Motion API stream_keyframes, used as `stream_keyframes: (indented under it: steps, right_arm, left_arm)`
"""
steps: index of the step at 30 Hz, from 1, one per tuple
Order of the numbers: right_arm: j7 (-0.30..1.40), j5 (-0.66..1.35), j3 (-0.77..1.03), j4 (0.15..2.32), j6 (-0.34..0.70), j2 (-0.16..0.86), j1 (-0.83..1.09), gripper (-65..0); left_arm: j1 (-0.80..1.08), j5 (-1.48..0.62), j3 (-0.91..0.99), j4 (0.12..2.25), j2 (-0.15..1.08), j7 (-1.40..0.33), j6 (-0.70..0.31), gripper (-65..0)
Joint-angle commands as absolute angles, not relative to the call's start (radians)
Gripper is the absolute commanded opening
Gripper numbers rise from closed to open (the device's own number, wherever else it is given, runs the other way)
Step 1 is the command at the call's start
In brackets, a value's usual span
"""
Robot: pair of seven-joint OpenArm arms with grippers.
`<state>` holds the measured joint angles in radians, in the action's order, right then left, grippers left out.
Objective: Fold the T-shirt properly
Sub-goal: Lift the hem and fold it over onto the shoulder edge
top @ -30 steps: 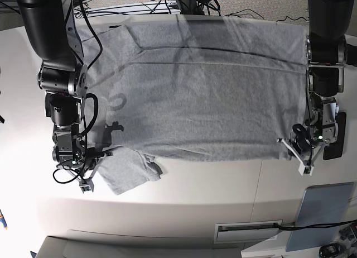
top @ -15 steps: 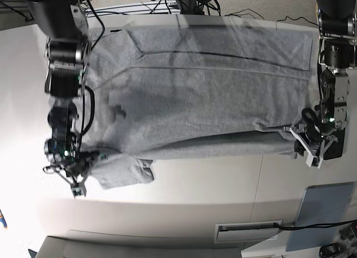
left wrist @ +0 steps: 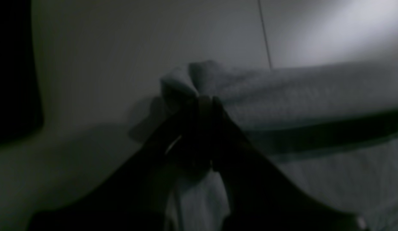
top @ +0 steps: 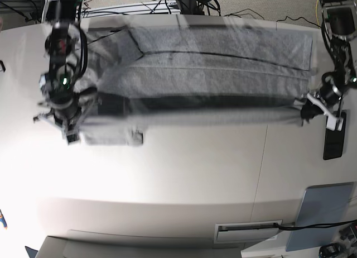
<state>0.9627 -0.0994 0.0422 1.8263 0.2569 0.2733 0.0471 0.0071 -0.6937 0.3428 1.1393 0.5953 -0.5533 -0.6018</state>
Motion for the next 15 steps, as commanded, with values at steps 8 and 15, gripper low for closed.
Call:
stream_keyframes:
  steps: [8,15]
  right_arm:
    - [0.959,-0.201,0.048,2.061,0.204,0.286,0.256,-65.0]
    - [1.0,-0.204,0.048,2.151,0.201,0.286,0.369,-65.0]
  left_arm:
    - [0.144,-0.702,0.4,1.309,0.621,-0.543,-0.566,-65.0]
    - [0.222,-0.624,0.4,1.404,0.621,-0.544,-0.49,-65.0]
